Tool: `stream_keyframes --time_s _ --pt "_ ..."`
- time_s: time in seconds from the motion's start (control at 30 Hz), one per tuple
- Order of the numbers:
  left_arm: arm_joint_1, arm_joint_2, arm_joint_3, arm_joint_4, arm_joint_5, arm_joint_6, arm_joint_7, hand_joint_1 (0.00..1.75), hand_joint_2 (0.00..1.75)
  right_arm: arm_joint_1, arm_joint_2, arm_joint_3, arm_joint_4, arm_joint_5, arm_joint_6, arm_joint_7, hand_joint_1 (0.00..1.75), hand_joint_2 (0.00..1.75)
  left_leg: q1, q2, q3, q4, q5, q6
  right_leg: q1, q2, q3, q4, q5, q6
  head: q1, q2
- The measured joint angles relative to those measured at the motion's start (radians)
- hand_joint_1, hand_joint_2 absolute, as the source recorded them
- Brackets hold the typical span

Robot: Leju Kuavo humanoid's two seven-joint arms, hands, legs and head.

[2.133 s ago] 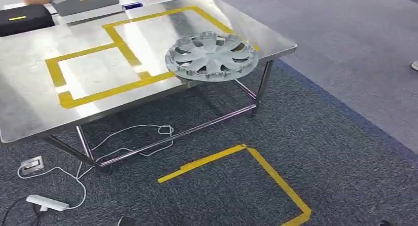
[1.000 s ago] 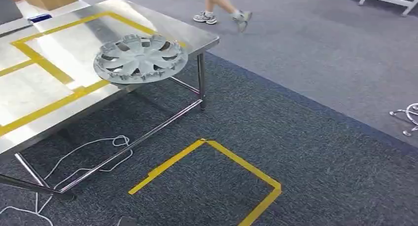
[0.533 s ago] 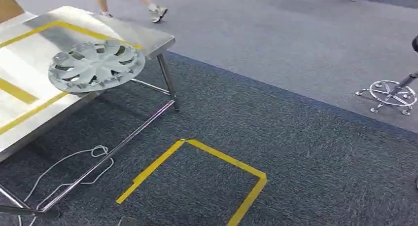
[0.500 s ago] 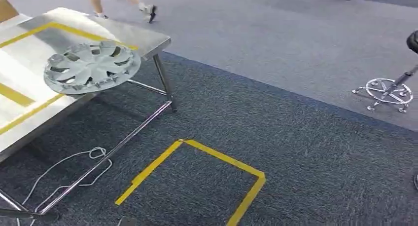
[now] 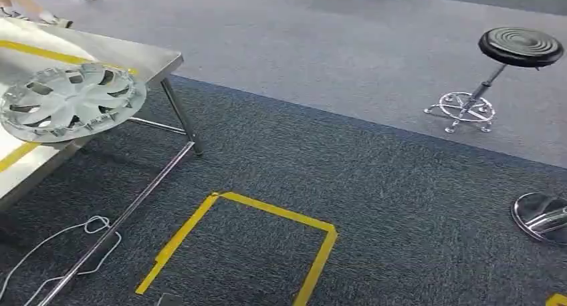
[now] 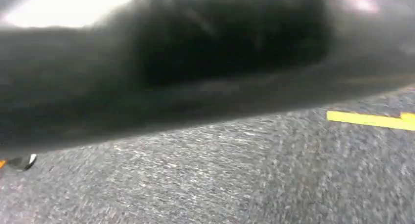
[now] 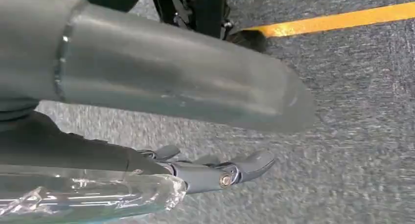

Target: Take the parts from the cabinet and place them on the table.

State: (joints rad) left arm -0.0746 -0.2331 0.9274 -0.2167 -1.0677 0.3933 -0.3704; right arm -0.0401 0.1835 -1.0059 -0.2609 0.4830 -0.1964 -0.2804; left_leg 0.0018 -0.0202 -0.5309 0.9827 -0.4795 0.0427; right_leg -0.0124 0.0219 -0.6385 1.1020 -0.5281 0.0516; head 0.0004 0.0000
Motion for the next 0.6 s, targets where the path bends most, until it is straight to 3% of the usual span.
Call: stream_keyframes --time_s 0.07,0.1,0.13,0.17,0.2,0.23,0.27,0.3,0.4,0.43,0.47,0.5,0.57,0.6 --pt "0.005 0.001 0.0 0.0 0.0 -0.002 0.0 0.0 0.0 -0.004 0.0 0.004 0.0 0.001 0.002 0.001 0.0 0.0 -0.005 0.035 -0.001 0.0 -0.001 0.001 -0.001 -0.012 -0.072 0.159 -0.069 0.004 -0.001 0.0" --pt "0.006 0.002 0.0 0.0 0.0 -0.002 0.0 0.0 0.0 -0.004 0.0 0.005 0.0 0.002 0.002 0.002 0.0 0.0 -0.007 0.05 -0.002 0.001 -0.002 0.003 -0.001 -0.013 -0.09 0.201 -0.079 0.006 0.001 0.0" --pt "0.005 0.002 0.0 0.0 0.0 -0.002 0.0 0.0 0.0 -0.001 0.001 0.005 0.001 0.002 0.002 0.003 0.0 0.0 -0.008 0.063 -0.002 0.001 -0.002 0.003 -0.001 -0.014 -0.082 0.192 -0.064 0.007 0.0 0.0" --pt "0.005 0.002 0.0 0.0 0.0 -0.002 0.0 0.0 0.0 0.001 0.001 0.005 0.001 0.002 0.002 0.003 0.0 0.0 -0.009 0.073 -0.002 0.001 -0.003 0.003 -0.001 -0.017 -0.052 0.142 -0.031 0.007 0.0 0.0" --pt "0.004 0.002 0.0 0.0 0.0 -0.003 0.0 0.0 0.0 0.003 0.001 0.005 0.001 0.002 0.002 0.004 0.0 0.0 -0.009 0.083 -0.001 0.001 -0.004 0.001 0.0 -0.027 -0.002 0.056 0.01 0.006 0.001 0.0" --pt "0.003 0.002 0.0 0.0 0.0 -0.005 0.0 0.0 0.0 0.002 0.001 0.005 0.001 0.003 0.002 0.005 0.0 0.0 -0.01 0.093 0.002 0.002 -0.006 -0.001 0.001 -0.049 0.052 -0.035 0.046 0.003 0.001 0.0" --pt "0.003 0.002 0.0 0.0 -0.001 -0.005 0.0 0.0 0.0 0.0 0.001 0.006 0.001 0.003 0.002 0.005 0.0 0.0 -0.015 0.102 0.003 0.002 -0.009 -0.007 0.008 -0.101 0.087 -0.102 0.042 -0.001 0.002 0.0" --pt "0.003 0.002 0.0 0.0 -0.001 -0.006 0.0 0.0 0.0 -0.006 0.001 0.006 0.001 0.004 0.002 0.005 0.0 0.0 -0.021 0.112 0.002 0.008 -0.012 -0.012 0.012 -0.091 0.097 -0.112 0.045 -0.015 0.001 0.0" --pt "0.0 0.002 0.0 0.0 0.0 -0.006 0.0 0.0 0.0 -0.001 0.001 0.006 0.002 0.005 0.002 0.006 0.0 0.0 -0.021 0.137 0.006 0.008 -0.011 -0.019 0.013 -0.065 0.089 -0.11 0.047 -0.028 0.001 0.0" --pt "0.0 0.002 0.0 0.0 -0.001 -0.007 0.0 0.0 0.0 0.0 0.001 0.006 0.002 0.006 0.002 0.006 0.0 0.0 -0.019 0.128 0.005 0.011 -0.021 -0.028 0.006 -0.057 0.095 -0.116 0.052 -0.037 0.002 0.0" --pt "-0.002 0.002 0.0 0.0 -0.001 -0.007 0.0 0.0 0.0 0.002 0.001 0.006 0.002 0.007 0.002 0.006 0.0 0.0 -0.013 0.073 -0.002 0.038 -0.045 -0.037 0.003 -0.048 0.094 -0.116 0.054 -0.042 -0.003 0.0" --pt "-0.001 0.002 0.0 0.0 -0.001 -0.008 0.0 0.0 0.0 0.0 0.001 0.006 0.002 0.008 0.002 0.006 0.0 0.0 -0.01 0.048 -0.026 0.094 -0.082 -0.041 0.003 -0.039 0.093 -0.116 0.056 -0.049 -0.006 0.0" --pt "0.004 0.003 0.0 0.0 -0.001 -0.008 0.0 0.0 0.0 -0.004 0.003 0.007 0.002 0.008 0.002 0.006 0.0 0.0 -0.004 0.031 -0.104 0.265 -0.157 -0.047 0.003 -0.013 0.091 -0.116 0.057 -0.053 -0.006 0.0" --pt "0.006 0.004 0.0 0.0 0.0 -0.008 0.0 0.0 0.0 -0.004 0.003 0.007 0.002 0.008 0.002 0.006 0.0 0.0 -0.003 0.03 -0.129 0.313 -0.165 -0.048 0.003 0.0 0.091 -0.116 0.057 -0.053 -0.007 0.0"
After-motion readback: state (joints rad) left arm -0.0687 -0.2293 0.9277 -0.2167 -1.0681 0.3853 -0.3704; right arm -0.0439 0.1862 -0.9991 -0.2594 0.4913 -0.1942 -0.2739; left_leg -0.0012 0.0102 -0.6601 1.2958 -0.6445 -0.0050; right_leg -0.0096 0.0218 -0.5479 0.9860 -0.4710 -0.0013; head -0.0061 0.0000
